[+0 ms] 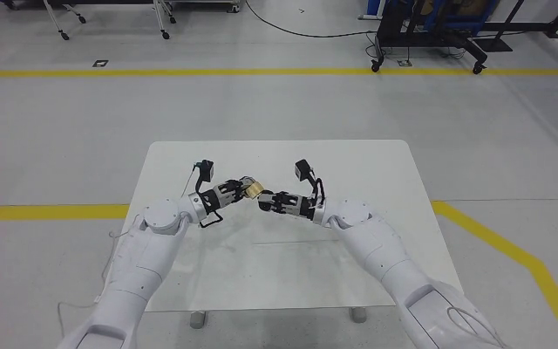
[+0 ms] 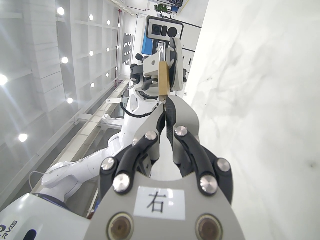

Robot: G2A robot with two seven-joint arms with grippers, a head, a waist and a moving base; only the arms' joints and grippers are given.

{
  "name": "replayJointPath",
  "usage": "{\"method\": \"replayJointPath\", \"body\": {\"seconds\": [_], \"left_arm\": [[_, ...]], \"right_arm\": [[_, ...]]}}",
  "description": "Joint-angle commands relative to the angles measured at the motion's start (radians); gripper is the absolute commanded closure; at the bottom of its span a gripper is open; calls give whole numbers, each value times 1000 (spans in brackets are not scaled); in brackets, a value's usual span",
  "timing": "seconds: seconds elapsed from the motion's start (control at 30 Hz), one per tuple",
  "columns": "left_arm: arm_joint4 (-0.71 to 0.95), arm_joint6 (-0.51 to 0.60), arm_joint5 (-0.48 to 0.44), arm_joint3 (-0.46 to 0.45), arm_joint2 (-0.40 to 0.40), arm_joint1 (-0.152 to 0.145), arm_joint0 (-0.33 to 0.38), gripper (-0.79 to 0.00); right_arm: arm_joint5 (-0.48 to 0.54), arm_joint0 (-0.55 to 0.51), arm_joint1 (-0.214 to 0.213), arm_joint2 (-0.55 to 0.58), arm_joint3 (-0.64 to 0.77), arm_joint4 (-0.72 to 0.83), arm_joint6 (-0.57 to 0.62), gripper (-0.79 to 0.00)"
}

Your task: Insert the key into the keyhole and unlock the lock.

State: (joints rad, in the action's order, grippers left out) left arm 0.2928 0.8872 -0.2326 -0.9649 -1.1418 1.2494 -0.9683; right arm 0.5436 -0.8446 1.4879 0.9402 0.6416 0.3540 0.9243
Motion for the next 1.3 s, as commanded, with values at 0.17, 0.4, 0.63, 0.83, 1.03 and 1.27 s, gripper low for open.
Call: {"method": "replayJointPath", "body": {"seconds": [0.17,0.4,0.63,0.83,1.03,1.27], "left_arm": [[22,-49,-17,-5,-13,0,-10,0],[62,-125,-40,-20,-42,1,-23,0],[81,-209,-196,-82,-82,-2,-73,0],[100,-217,-275,-129,-83,0,-117,0],[94,-218,-274,-141,-71,3,-127,0],[90,-210,-272,-143,-63,5,-128,0]], "right_arm": [[6,-4,1,13,-3,31,-2,-686],[8,-5,1,14,-4,33,-2,-785],[12,-14,1,16,19,34,-14,-785],[18,-80,-11,52,144,122,27,-474],[-28,-93,-13,59,174,176,75,-296],[-80,-75,-1,49,143,244,112,-280]]}}
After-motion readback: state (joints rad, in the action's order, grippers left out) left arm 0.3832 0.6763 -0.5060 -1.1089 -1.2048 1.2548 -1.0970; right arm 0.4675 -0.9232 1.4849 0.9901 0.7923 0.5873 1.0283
